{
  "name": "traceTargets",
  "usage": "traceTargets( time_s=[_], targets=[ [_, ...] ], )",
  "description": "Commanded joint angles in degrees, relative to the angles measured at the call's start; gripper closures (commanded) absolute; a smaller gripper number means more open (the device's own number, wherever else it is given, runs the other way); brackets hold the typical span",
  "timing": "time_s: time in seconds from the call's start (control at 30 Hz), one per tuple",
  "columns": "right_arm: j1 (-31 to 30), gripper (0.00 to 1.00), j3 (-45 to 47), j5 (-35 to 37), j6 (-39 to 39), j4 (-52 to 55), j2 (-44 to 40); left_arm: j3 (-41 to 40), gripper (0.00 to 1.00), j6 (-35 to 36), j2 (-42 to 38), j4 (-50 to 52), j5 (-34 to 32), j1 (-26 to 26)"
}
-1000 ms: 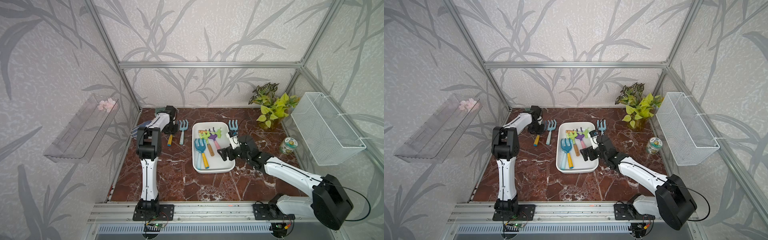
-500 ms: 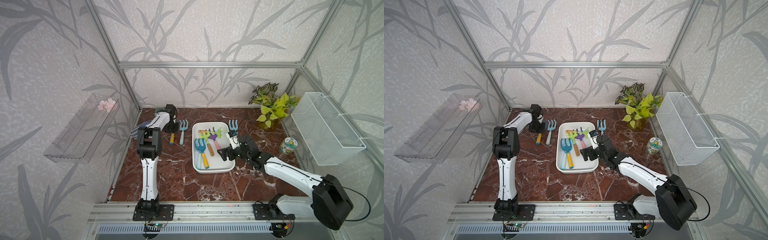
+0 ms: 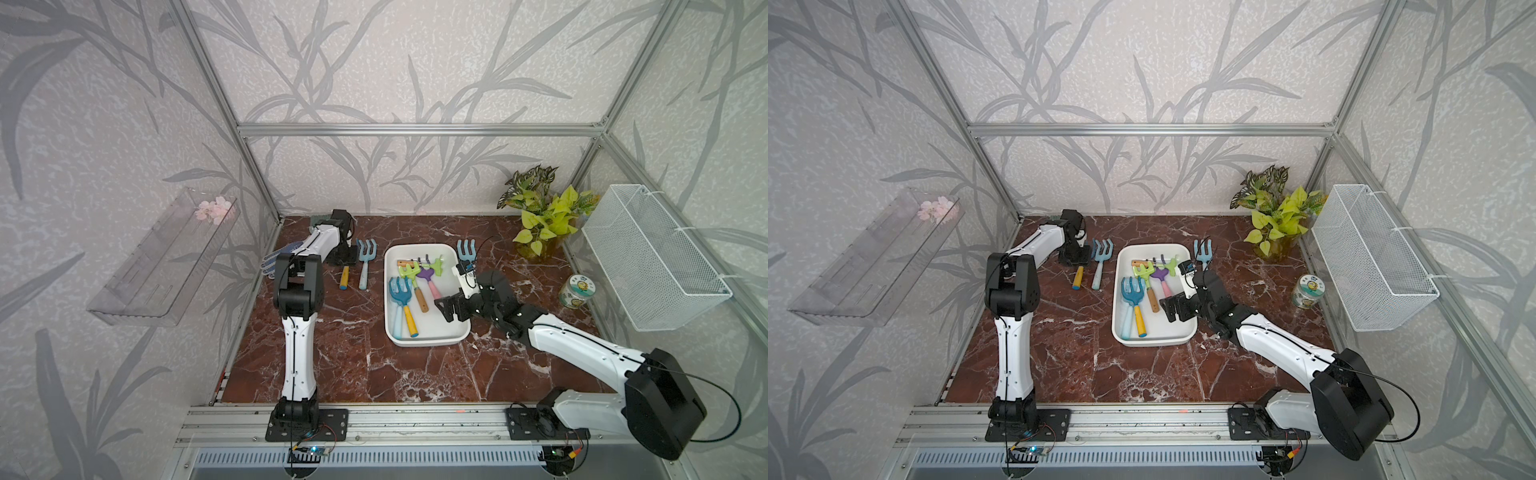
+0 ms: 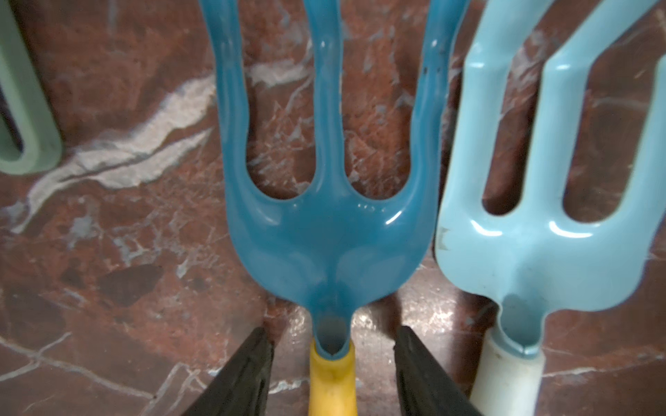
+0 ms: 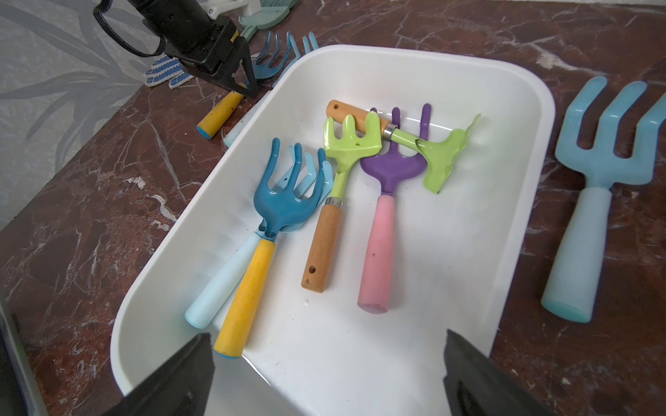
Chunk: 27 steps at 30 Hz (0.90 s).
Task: Take the hand rake out of the storage box
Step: Place the rake at the center of the board, then pick up the rake from the storage box.
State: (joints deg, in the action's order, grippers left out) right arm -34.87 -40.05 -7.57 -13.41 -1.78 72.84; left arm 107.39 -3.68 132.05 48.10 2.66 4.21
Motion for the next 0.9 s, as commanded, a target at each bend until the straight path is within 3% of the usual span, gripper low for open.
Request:
traceTargets(
  time_s=[0.0,0.1,0.2,0.3,0.47,0.67,0.87],
  targets=[
    [-0.16,0.01,-1.0,-0.04,0.83,0.61,-0.74,-3.79,0.41,-0.87,-7.28,-2.02,-1.28,0.16],
    [-0.2,0.0,-1.89,1.25,1.85,3.07,-1.59,-10.1,0.35,-2.15,-15.83,-5.82,-2.64,0.96],
    [-0.12,0.02,-3.39,2.48,2.67,6.42,-2.43,-17.86,0.21,-4.99,-25.52,-10.14,-2.83,2.38],
    [-0.16,0.06,-6.72,3.07,3.78,11.96,-2.18,-27.86,0.11,-7.9,-35.91,-17.1,0.49,4.56],
    [-0.24,0.13,-11.63,0.83,5.21,19.46,-0.57,-44.55,0.1,-13.54,-49.32,-29.39,-0.55,10.65],
    [-2.28,0.22,-15.38,-4.8,4.49,25.28,1.84,-64.49,0.15,-19.95,-59.75,-48.63,-0.29,15.22],
    [-7.39,0.27,-17.96,-9.34,-0.32,25.49,6.33,-69.02,0.15,-17.22,-62.89,-55.57,0.06,15.22]
  ],
)
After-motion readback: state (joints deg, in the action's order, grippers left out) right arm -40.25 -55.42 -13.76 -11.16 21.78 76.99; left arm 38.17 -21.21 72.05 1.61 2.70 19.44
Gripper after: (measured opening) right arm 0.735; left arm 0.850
